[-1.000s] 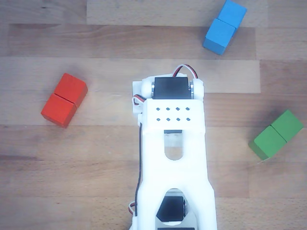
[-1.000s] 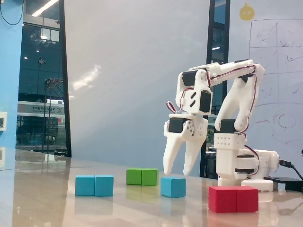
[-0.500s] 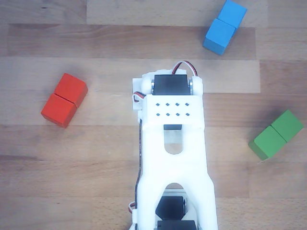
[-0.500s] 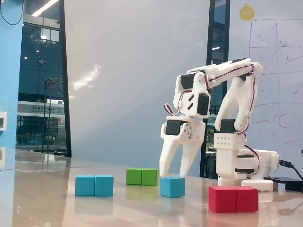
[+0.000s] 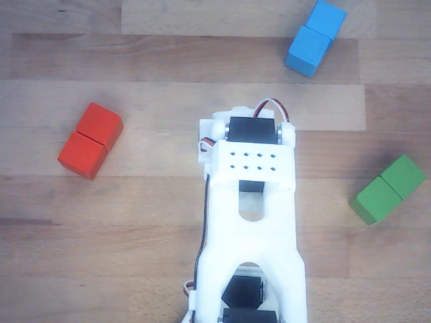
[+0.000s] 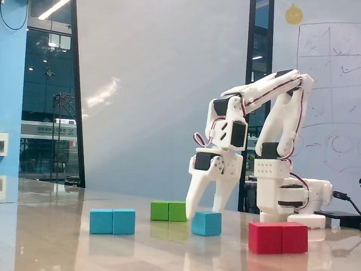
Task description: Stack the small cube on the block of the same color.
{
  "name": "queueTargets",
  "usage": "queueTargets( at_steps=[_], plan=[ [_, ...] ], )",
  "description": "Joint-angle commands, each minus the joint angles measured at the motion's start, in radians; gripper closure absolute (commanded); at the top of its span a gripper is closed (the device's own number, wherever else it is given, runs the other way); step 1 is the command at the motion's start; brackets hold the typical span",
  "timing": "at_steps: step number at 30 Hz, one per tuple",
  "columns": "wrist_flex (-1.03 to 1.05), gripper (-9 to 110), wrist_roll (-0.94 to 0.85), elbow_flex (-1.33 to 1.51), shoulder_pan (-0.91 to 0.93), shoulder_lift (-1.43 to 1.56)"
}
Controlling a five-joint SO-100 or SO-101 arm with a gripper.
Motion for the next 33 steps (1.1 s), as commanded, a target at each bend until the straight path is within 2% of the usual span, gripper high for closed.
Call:
queueTargets(
  at_steps=[1, 15, 21, 30, 33],
  plan=[
    [-0.023, 78, -0.005, -0.026, 0.017, 0.009],
    [-0.014, 78, -0.006, -0.026, 0.014, 0.023],
    [-0.009, 78, -0.005, -0.018, -0.066, 0.017],
    [-0.026, 100, -0.006, -0.026, -0.078, 0.012],
    [-0.026, 101, -0.002, -0.026, -0.078, 0.012]
  ],
)
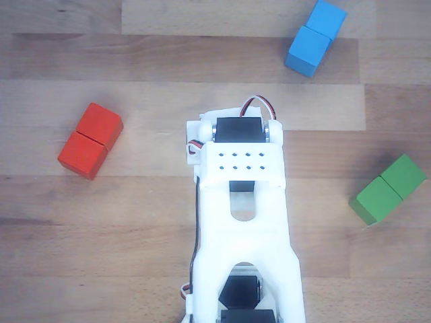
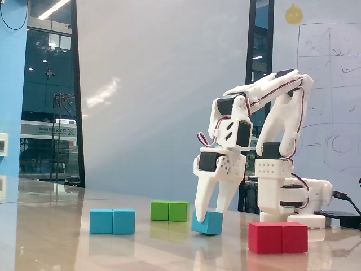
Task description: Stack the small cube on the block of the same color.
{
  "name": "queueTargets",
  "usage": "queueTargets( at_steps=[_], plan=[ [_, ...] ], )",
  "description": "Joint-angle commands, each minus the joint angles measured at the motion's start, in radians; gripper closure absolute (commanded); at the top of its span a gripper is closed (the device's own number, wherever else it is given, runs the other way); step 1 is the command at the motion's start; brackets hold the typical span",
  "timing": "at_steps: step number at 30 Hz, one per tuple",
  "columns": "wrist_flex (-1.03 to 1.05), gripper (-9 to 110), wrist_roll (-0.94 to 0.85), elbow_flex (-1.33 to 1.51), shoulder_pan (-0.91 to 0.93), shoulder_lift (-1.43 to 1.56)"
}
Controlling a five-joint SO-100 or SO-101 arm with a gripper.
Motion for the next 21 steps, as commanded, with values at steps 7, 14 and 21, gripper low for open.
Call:
queueTargets(
  at_steps=[7, 14, 21],
  plan=[
    [-0.014, 97, -0.011, -0.029, -0.008, 0.026],
    [0.086, 97, -0.012, -0.16, -0.008, 0.014],
    [0.233, 97, -0.012, -0.316, -0.008, 0.008]
  ],
)
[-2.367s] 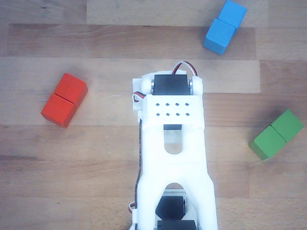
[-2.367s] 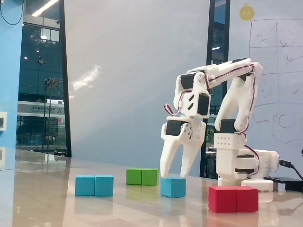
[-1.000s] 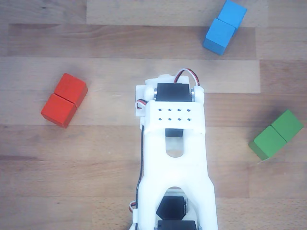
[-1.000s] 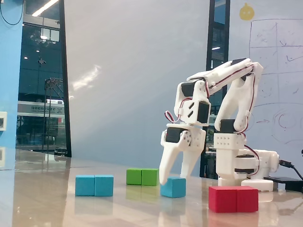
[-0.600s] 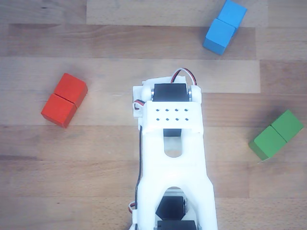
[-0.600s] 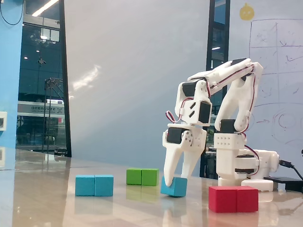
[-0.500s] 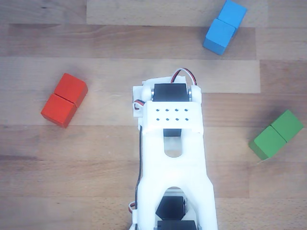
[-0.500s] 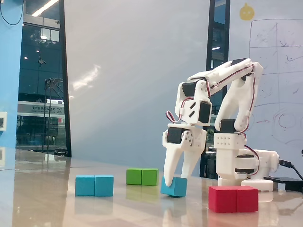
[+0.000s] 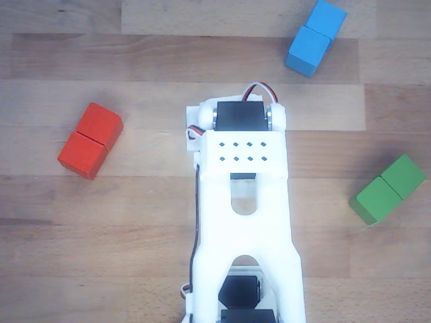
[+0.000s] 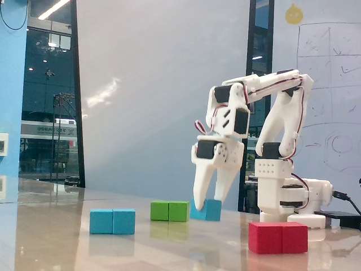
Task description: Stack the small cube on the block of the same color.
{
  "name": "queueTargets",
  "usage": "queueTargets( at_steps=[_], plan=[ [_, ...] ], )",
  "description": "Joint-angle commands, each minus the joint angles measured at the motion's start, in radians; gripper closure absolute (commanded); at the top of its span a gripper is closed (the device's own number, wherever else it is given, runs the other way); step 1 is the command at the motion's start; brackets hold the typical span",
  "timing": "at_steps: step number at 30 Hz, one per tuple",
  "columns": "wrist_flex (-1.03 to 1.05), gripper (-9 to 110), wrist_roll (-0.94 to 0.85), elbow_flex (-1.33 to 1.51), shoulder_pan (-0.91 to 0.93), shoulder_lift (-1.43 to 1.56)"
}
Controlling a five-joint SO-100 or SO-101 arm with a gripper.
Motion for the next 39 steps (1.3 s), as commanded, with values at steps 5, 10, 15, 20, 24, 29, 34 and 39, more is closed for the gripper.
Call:
queueTargets(
  at_steps=[5, 10, 15, 20, 24, 29, 34, 39],
  plan=[
    [0.107, 97, -0.014, -0.287, -0.005, -0.014],
    [0.124, 97, -0.064, -0.445, 0.052, -0.167],
    [0.137, 97, -0.133, -0.638, 0.118, -0.279],
    [0.169, 97, -0.176, -0.802, 0.156, -0.388],
    [0.187, 97, -0.183, -0.911, 0.17, -0.468],
    [0.186, 97, -0.183, -1.005, 0.173, -0.601],
    [0.17, 97, -0.183, -1.08, 0.21, -0.703],
    [0.17, 97, -0.184, -1.146, 0.27, -0.753]
  ],
)
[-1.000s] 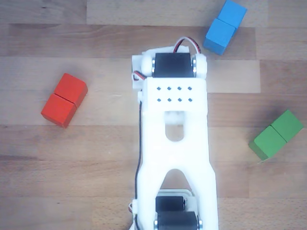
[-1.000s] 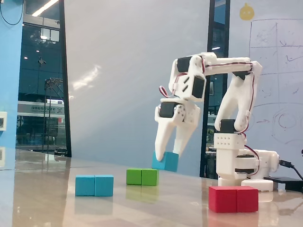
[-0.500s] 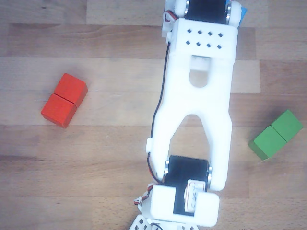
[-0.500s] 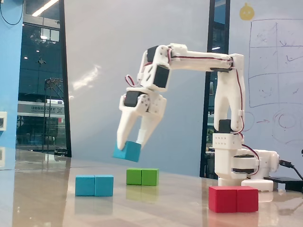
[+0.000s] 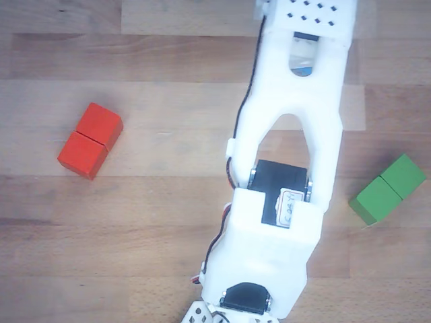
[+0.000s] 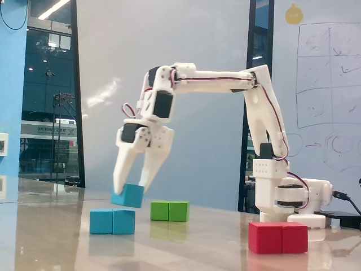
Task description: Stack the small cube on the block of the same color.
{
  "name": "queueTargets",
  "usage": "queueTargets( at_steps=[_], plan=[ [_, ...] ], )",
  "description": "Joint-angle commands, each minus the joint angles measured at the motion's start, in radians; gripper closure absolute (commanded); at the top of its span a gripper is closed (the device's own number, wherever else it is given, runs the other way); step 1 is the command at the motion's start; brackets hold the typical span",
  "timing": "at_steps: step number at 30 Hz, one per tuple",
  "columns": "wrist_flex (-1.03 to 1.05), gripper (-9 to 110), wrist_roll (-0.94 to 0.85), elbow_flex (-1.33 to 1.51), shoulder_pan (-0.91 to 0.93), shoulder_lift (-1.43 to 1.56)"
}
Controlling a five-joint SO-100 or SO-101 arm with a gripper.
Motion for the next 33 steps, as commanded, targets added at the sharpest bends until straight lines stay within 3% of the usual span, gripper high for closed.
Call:
queueTargets(
  at_steps=[1, 33],
  plan=[
    [-0.015, 97, -0.009, -0.144, 0.048, 0.012],
    [-0.015, 96, -0.009, -0.16, 0.057, -0.092]
  ],
)
